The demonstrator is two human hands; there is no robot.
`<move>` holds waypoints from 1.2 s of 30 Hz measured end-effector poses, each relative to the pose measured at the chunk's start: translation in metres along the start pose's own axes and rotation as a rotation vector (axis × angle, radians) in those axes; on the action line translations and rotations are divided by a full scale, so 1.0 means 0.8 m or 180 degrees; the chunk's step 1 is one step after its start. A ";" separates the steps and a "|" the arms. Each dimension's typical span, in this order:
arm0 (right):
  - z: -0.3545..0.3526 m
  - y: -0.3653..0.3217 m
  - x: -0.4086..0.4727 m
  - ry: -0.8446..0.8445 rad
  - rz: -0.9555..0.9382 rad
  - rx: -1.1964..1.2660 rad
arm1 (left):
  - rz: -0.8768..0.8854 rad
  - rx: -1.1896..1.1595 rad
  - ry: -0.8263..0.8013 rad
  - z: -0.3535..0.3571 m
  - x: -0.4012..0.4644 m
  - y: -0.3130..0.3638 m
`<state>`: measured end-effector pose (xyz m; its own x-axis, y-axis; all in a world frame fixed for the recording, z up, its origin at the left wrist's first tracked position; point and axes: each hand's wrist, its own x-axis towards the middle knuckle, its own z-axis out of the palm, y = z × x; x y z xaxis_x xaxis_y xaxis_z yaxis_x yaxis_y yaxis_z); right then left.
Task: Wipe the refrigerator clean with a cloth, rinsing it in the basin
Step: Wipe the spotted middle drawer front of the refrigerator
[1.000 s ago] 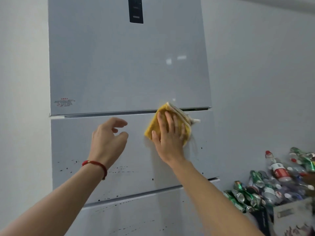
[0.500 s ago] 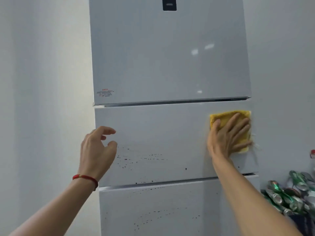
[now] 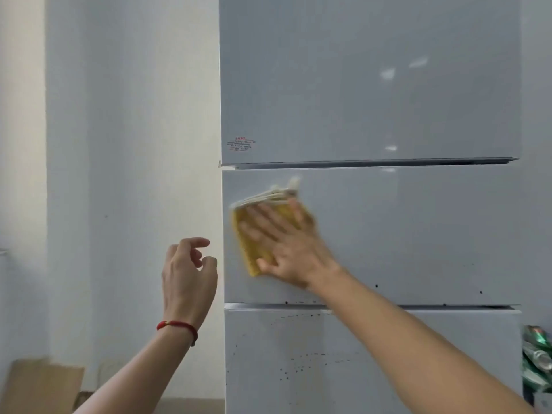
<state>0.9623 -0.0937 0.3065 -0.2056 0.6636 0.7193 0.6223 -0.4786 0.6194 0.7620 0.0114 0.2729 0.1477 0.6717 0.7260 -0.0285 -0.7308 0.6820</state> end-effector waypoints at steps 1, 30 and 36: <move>-0.001 0.026 -0.021 0.0098 0.0391 -0.0002 | 0.0038 -0.0003 0.0021 0.001 0.002 -0.002; 0.015 -0.013 -0.095 0.0939 0.4880 0.0690 | 0.0058 0.0094 -0.0261 -0.013 -0.027 -0.042; 0.032 -0.173 -0.013 0.0435 0.2257 0.0656 | 0.0217 0.0127 -0.0169 -0.014 -0.026 -0.039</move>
<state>0.8979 -0.0194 0.2053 0.2139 0.1525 0.9649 0.7666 -0.6384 -0.0690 0.7487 0.0219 0.2373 0.1991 0.6135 0.7642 -0.0010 -0.7797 0.6262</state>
